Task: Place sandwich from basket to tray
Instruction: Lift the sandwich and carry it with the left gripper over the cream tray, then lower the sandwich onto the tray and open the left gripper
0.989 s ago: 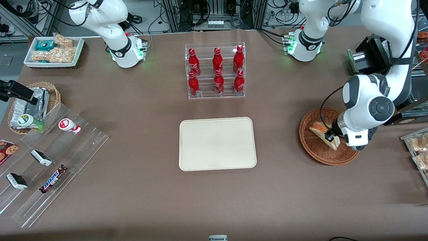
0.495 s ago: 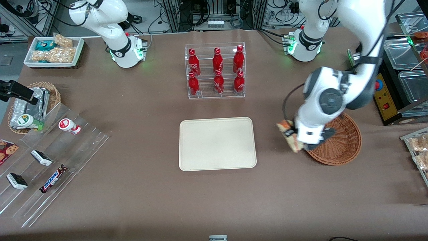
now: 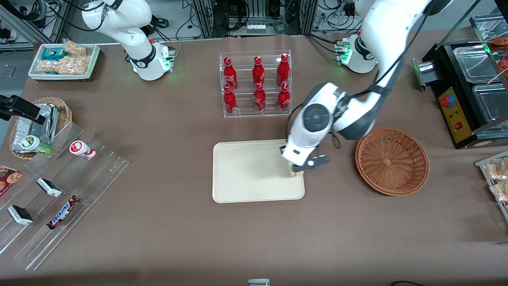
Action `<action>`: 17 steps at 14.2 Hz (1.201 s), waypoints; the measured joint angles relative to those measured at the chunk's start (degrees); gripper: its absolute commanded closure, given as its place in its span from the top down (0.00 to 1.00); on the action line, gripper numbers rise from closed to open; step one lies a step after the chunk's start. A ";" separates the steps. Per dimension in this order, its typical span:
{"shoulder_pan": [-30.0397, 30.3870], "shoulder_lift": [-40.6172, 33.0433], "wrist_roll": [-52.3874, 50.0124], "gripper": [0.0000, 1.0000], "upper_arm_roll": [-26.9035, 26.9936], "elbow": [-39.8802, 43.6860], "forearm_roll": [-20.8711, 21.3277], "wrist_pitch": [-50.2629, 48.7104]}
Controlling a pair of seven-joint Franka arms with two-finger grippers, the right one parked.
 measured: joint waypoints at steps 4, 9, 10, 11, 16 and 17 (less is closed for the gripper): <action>-5.12 8.64 0.00 0.03 0.02 5.53 1.20 9.70; -7.12 12.25 0.11 0.03 0.07 6.62 1.62 15.83; -7.11 12.37 0.23 0.04 0.25 6.66 1.66 16.32; -7.07 12.52 0.62 0.11 0.41 6.69 1.69 16.59; -7.03 13.07 0.92 1.00 0.52 6.77 1.69 17.14; -7.03 13.06 0.80 1.00 0.52 6.97 1.69 17.27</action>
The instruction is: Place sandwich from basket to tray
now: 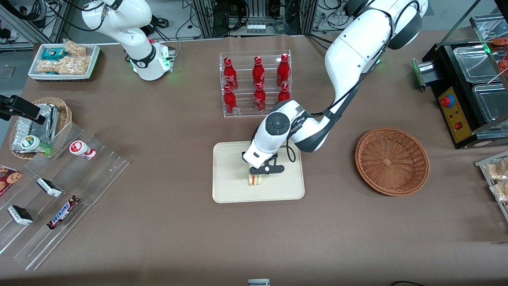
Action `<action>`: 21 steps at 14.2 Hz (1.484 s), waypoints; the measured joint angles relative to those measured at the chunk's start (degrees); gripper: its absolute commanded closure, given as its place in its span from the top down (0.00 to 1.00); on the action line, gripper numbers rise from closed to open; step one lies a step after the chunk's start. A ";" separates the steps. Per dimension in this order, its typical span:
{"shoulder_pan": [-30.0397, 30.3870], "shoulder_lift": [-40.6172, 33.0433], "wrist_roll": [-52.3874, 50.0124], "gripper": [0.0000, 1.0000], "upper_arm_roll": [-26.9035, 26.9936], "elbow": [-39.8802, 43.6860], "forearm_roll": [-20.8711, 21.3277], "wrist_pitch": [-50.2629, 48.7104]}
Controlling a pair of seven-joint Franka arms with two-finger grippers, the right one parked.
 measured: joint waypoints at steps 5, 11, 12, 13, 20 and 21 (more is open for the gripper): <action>1.53 -4.18 -3.98 1.00 0.15 2.48 -0.01 -2.39; 9.36 -14.94 -3.78 1.00 0.25 1.91 -3.25 -22.32; 10.83 -16.32 -2.37 1.00 0.34 1.07 -3.25 -24.44; 12.61 -17.74 -0.28 1.00 0.45 -0.02 -3.25 -26.45; 24.14 -28.36 15.43 1.00 0.76 -3.12 -3.24 -39.15; 24.42 -29.18 15.78 1.00 0.76 -3.47 -3.24 -39.28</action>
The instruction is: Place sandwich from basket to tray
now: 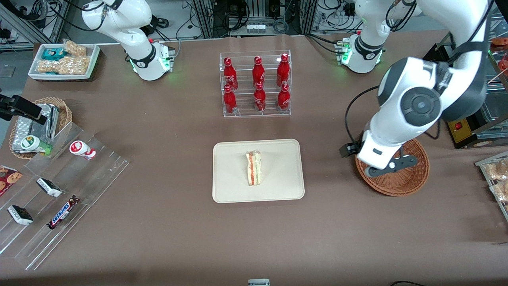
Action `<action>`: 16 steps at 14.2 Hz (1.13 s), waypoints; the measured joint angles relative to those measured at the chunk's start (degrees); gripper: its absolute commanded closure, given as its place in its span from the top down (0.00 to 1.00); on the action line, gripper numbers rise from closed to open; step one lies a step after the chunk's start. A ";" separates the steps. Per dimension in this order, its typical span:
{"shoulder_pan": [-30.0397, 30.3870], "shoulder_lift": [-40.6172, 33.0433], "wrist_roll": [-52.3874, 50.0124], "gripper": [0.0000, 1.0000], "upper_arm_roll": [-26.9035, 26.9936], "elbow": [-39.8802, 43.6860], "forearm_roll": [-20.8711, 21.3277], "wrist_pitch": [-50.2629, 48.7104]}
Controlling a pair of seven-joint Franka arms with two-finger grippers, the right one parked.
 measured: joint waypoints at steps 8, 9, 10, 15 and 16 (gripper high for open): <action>0.05 -0.50 -1.11 1.00 2.44 0.51 0.00 0.00; 0.10 -0.58 -1.11 1.00 3.70 1.14 0.00 0.00; 0.13 -0.69 -1.10 1.00 4.93 1.67 0.00 0.00; 0.29 -2.17 -0.96 1.00 9.75 2.57 -0.01 0.00; 0.30 -2.27 -0.96 1.00 9.84 2.57 -0.01 0.00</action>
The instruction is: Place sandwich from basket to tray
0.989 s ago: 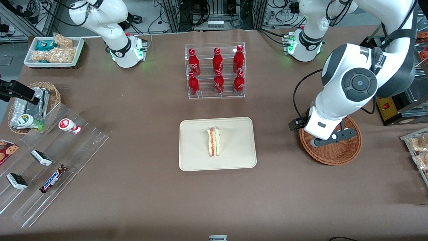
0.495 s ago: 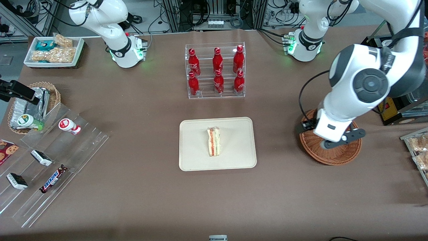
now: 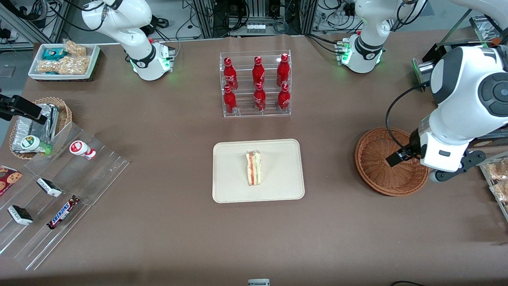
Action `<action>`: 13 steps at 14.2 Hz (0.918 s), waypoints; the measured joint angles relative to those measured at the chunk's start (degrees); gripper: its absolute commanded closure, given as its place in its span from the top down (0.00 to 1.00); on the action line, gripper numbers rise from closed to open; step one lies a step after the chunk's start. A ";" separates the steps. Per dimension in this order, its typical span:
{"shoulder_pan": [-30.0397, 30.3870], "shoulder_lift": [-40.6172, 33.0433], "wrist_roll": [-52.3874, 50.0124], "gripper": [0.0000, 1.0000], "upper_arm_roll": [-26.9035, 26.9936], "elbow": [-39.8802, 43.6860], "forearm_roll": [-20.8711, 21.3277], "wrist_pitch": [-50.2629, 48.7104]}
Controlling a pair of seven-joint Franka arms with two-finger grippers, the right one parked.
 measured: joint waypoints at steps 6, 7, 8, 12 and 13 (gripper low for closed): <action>3.76 -0.54 2.32 1.00 0.23 0.04 0.00 0.00; 5.06 -0.87 4.55 1.00 0.26 0.04 0.00 0.00; 6.58 -1.24 7.60 1.00 0.28 0.04 -0.04 -0.04; 10.59 -2.61 26.34 1.00 0.31 0.05 -0.13 -3.82; 10.68 -2.99 29.69 1.00 0.31 0.08 -0.13 -5.33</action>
